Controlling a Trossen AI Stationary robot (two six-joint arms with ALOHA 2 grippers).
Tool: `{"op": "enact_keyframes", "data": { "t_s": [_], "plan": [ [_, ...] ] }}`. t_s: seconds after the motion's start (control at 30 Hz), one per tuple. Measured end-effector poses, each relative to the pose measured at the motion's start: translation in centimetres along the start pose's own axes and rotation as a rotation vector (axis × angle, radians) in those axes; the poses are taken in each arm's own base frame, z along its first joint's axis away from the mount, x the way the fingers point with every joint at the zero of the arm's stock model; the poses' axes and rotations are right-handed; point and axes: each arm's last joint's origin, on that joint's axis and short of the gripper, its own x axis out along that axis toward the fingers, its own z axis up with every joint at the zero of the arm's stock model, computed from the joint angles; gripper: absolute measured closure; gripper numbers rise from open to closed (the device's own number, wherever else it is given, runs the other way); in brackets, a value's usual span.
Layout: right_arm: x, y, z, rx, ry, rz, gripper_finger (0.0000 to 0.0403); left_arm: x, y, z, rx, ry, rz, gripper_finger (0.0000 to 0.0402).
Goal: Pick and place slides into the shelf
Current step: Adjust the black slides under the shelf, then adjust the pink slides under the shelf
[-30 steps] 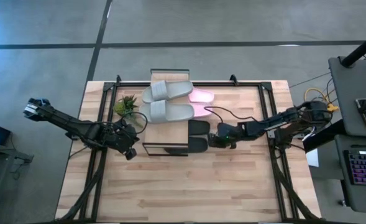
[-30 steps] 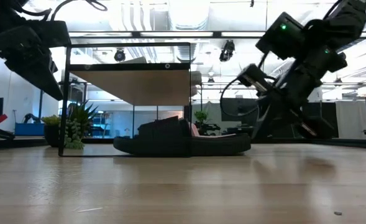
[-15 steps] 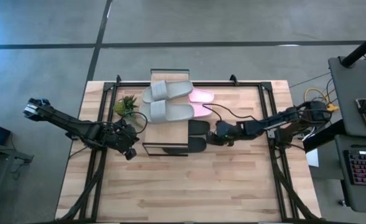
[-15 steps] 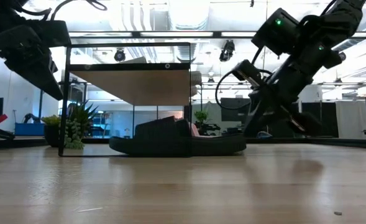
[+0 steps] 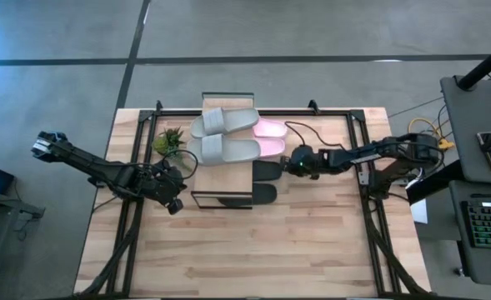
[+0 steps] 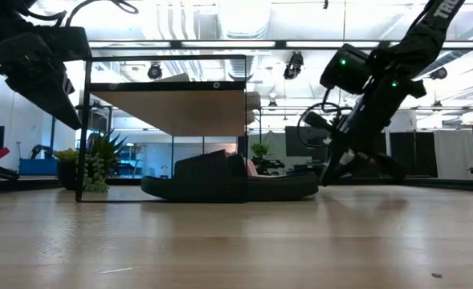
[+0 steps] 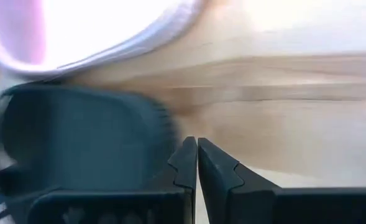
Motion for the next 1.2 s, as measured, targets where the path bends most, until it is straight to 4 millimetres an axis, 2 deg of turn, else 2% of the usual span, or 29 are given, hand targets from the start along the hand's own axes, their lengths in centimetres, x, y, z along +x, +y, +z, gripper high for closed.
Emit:
{"op": "enact_keyframes", "data": {
  "t_s": [0.1,0.33,0.47,0.57,0.73,1.0,1.2],
  "plan": [
    [0.5,0.5,0.4,-0.027,0.042,0.060,0.0394,0.0,0.0,0.0,0.000,0.000,0.000,0.0402],
    [2.4,1.5,0.1,-0.090,0.094,0.036,0.0394,0.0,0.0,0.0,0.000,0.001,0.000,0.0402],
    [1.9,1.9,0.7,-0.042,-0.034,-0.008,0.0394,0.0,0.0,0.0,0.000,0.003,-0.003,0.0402],
    [0.7,2.0,1.7,-0.014,-0.164,-0.060,0.0394,0.0,0.0,0.0,-0.001,0.006,-0.008,0.0402],
    [0.4,1.4,4.1,-0.051,-0.207,-0.135,0.0394,0.0,0.0,0.0,0.000,0.007,-0.007,0.0402],
    [1.5,0.9,7.7,-0.080,-0.203,-0.130,0.0394,0.0,0.0,0.0,0.000,0.007,-0.006,0.0402],
    [3.4,1.9,8.5,-0.148,-0.117,-0.106,0.0394,0.0,0.0,0.0,0.001,0.007,-0.006,0.0402]
  ]
}}
